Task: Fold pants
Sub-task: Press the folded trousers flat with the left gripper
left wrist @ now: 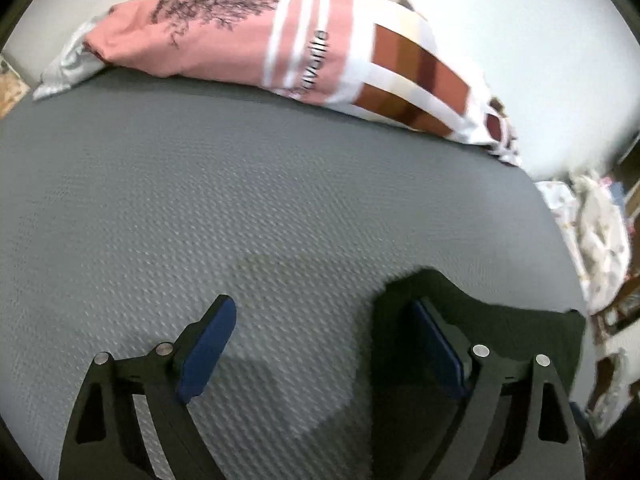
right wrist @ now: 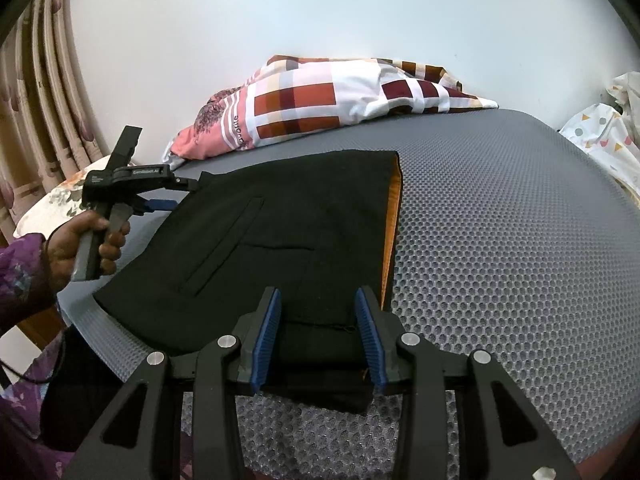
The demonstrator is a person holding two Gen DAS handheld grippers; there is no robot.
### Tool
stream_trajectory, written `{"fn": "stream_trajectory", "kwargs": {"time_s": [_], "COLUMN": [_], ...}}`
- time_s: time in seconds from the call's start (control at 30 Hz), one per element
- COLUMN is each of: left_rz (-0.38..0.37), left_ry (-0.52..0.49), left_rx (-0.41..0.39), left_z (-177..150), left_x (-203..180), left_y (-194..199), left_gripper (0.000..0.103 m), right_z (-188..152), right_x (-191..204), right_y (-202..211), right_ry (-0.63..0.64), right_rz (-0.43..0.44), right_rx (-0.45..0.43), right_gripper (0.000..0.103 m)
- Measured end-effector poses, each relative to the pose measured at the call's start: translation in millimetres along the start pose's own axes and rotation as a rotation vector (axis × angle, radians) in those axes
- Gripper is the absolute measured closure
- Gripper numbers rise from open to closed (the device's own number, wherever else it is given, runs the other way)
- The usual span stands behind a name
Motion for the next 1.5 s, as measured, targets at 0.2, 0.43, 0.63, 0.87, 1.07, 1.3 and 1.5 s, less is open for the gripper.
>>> {"fn": "stream_trajectory", "kwargs": {"time_s": [0.2, 0.43, 0.63, 0.87, 1.07, 1.3, 1.5], "left_rz": [-0.039, -0.082, -0.015, 0.077, -0.016, -0.152, -0.073], "left_ry": [0.027, -0.213, -0.17, -0.108, -0.154, -0.2, -0.254], "left_rx": [-0.135, -0.089, 0.01, -0.003, -0.068, 0.08, 0.032], "left_z": [15.8, 5.4, -4.5, -0.2, -25.9, -105.8, -142.7], "left_x": [5.7, -43.8, -35.2, -6.0, -27.0, -71.6, -70.9], "left_y": [28.8, 23.8, -14.1, -8.5, 40.1, 59.9, 82.3], "left_gripper": [0.014, 0.014, 0.014, 0.012, 0.013, 0.013, 0.012], "right_z": [0.2, 0.4, 1.1, 1.1, 2.4, 3.4, 2.5], "right_x": [0.6, 12.6, 15.4, 15.2, 13.6, 15.5, 18.5], "right_y": [-1.1, -6.2, -5.9, -3.8, -4.6, -7.1, -8.0], "right_ry": [-0.006, 0.031, 0.025, 0.008, -0.005, -0.005, -0.003], "right_rz": [-0.002, -0.011, -0.002, 0.006, 0.015, 0.017, 0.021], "right_rx": [0.003, 0.015, 0.027, 0.024, 0.027, 0.029, 0.032], "right_gripper": [0.066, 0.046, 0.042, 0.042, 0.042, 0.036, 0.031]}}
Point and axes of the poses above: each gripper's, at about its wrist camera, not at the fingertips, and y roughly against the way its jaws point, x to its left, z to its top, the point moved 6 cm from there along -y, roughly the way its jaws point, and after that the axes turned 11 degrees about -y, right-handed, at the moved point
